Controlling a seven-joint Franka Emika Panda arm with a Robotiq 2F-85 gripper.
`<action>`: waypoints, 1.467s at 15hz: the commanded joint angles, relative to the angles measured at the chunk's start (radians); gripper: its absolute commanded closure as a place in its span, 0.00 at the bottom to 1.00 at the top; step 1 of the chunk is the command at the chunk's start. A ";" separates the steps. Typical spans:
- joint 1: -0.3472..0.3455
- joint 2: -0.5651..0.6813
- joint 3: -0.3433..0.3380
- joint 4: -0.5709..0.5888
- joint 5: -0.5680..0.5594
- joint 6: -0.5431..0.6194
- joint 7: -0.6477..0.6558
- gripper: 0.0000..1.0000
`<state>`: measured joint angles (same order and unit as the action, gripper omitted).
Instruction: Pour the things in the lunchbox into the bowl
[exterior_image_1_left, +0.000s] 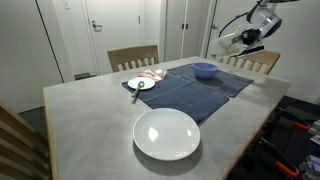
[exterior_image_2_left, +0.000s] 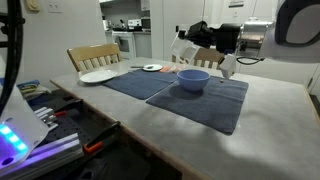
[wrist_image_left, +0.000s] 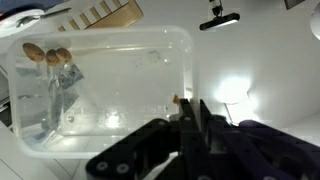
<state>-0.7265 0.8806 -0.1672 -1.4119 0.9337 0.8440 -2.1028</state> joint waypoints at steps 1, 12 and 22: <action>-0.027 0.035 0.019 0.015 0.019 -0.050 -0.053 0.98; -0.040 0.128 0.026 0.060 0.076 -0.108 -0.177 0.98; 0.030 -0.016 -0.025 -0.041 0.091 -0.006 -0.099 0.98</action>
<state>-0.7364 0.9548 -0.1652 -1.3886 1.0128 0.7770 -2.2471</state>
